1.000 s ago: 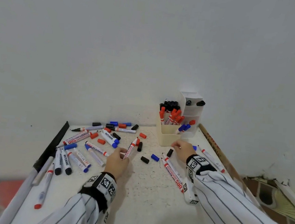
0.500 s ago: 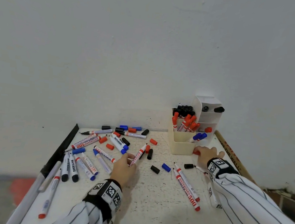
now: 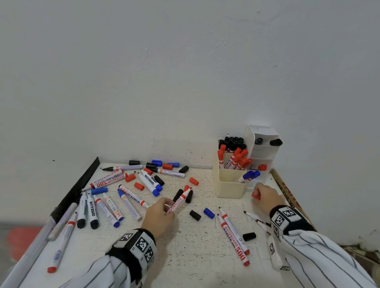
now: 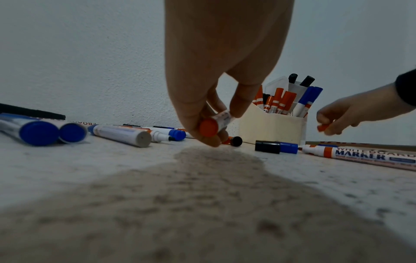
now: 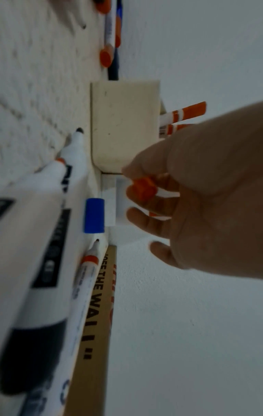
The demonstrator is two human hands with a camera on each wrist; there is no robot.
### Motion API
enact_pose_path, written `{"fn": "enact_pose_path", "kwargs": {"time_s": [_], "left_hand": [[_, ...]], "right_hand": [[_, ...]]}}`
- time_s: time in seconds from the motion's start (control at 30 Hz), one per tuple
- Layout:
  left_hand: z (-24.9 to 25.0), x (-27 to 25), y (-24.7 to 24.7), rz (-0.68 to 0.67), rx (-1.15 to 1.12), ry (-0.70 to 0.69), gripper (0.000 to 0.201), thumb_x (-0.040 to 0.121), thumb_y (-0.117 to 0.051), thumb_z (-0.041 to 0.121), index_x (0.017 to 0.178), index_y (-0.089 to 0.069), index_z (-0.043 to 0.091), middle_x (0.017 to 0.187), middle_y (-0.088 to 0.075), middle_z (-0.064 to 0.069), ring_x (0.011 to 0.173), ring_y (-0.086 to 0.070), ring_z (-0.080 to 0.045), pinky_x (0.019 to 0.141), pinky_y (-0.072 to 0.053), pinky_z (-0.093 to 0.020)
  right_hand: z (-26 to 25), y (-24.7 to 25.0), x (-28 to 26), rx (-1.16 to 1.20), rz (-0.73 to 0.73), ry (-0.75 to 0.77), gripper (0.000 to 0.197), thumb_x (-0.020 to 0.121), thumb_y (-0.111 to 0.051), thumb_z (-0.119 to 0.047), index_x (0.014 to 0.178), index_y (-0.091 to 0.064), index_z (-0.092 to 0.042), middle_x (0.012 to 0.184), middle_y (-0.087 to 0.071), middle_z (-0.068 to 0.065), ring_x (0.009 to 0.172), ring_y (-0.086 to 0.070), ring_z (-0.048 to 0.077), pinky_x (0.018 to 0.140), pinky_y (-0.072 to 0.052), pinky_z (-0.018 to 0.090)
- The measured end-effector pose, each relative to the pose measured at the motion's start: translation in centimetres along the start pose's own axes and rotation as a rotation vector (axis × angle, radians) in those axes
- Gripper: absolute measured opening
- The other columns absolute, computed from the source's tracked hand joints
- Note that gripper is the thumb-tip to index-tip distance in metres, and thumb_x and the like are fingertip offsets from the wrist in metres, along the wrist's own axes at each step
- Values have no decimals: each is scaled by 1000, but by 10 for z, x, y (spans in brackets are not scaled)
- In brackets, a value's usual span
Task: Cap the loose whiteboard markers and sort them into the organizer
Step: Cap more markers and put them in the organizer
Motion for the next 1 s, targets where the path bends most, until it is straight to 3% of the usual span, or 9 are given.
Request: {"fn": "enact_pose_path", "kwargs": {"time_s": [0.07,0.17,0.23,0.3,0.47,0.63,0.77,0.9,1.0], "left_hand": [[1,-2,1,5,0,1,28,91,-52,9,118,-52,14,98,-54,3,83,-52,-9,60,-37,-10],[3,-5,2,10,6,-5,26,91,-52,9,117,-52,13,96,-53,2,81,-51,-9,57,-35,-10],[4,-8,3,14,5,-8,27,91,-52,9,117,-52,12,96,-54,1,83,-51,-11,58,-36,-12],[5,-10,3,15,12,-13,28,91,-52,9,118,-52,12,96,-55,0,84,-52,-12,58,-36,-12],[8,-16,1,12,20,-21,28,91,-52,10,119,-52,12,96,-54,1,80,-51,-11,54,-35,-11],[3,-21,6,24,-15,-5,27,91,-52,8,117,-53,13,98,-57,-1,78,-52,-10,61,-42,-17],[-3,-23,16,38,-14,-1,27,91,-52,9,118,-52,13,97,-53,2,77,-50,-7,56,-37,-11],[-7,-21,22,47,-22,14,28,92,-51,9,119,-52,13,99,-53,1,82,-51,-9,53,-36,-11],[-6,-20,21,50,-22,8,28,92,-52,9,120,-52,12,99,-53,1,84,-51,-9,54,-36,-11]], "right_hand": [[-7,-2,-15,157,-175,67,19,86,-42,-1,80,-44,-18,88,-58,0,80,-56,19,69,-41,24],[-13,-19,-51,63,-494,107,23,86,-42,-7,78,-52,-27,95,-59,-5,90,-54,13,73,-40,19],[-5,-33,-78,-5,-675,57,15,82,-56,-17,86,-50,-31,97,-54,-7,84,-51,12,71,-44,19],[7,-40,-95,-80,-737,43,30,75,-69,-23,95,-50,-32,95,-51,-11,80,-49,8,69,-44,19],[9,-35,-100,-48,-614,80,19,81,-66,-27,85,-49,-34,96,-55,-13,86,-53,7,72,-42,16],[-26,-31,-84,61,-526,117,11,90,-57,-23,86,-49,-29,86,-55,-10,60,-50,2,58,-41,12],[-42,-42,-75,-24,-568,121,17,85,-62,-20,95,-50,-27,97,-52,-6,76,-52,8,63,-43,14],[-37,-35,-64,-69,-447,109,8,90,-53,-20,93,-49,-26,102,-57,-3,91,-58,16,79,-45,19],[-35,-34,-56,-5,-368,107,11,91,-52,-14,93,-51,-24,98,-55,-4,87,-53,12,74,-40,15]]}}
Point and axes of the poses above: each hand's wrist, its own x-axis towards the middle knuckle, its own y-axis out of the back of the hand, z = x × y, the point moved 7 cm from there along x, towards the middle knuckle
